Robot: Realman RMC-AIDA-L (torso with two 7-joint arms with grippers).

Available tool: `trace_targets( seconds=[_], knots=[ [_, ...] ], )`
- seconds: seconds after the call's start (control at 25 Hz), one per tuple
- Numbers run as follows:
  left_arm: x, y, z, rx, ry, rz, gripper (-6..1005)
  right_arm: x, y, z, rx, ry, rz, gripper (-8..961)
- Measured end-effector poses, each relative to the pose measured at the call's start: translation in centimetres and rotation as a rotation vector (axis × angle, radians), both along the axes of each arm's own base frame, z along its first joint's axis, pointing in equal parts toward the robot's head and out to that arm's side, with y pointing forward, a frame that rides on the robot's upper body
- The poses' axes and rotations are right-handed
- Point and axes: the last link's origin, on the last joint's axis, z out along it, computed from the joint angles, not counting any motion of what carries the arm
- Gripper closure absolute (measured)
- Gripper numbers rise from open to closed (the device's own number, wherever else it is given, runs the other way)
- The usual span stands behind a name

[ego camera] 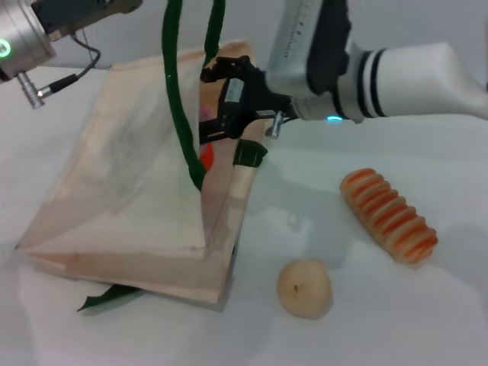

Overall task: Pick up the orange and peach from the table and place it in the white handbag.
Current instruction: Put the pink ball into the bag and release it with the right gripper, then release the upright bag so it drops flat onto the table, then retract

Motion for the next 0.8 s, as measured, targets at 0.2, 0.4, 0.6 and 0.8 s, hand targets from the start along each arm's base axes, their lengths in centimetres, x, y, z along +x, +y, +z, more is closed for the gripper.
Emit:
trace_targets(
  seconds=[0.2, 0.4, 0.6, 0.8],
  knots=[
    [-0.9, -0.2, 0.3, 0.011, 0.004, 0.028, 822, 1.8, 0.0, 1.7, -0.016, 0.068, -0.027, 84],
    [-2.1, -0.2, 0.3, 0.03, 0.02, 0.082, 820, 5.5, 1.1, 4.4, 0.053, 0.095, -0.165, 56],
    [-3.4, -0.2, -0.1, 0.074, 0.072, 0.117, 819, 10.2, 1.7, 7.7, 0.179, 0.155, -0.313, 56],
    [-4.7, -0.4, -1.3, 0.087, 0.147, 0.152, 817, 13.4, 1.4, 10.4, 0.287, 0.281, -0.421, 57]
  ],
)
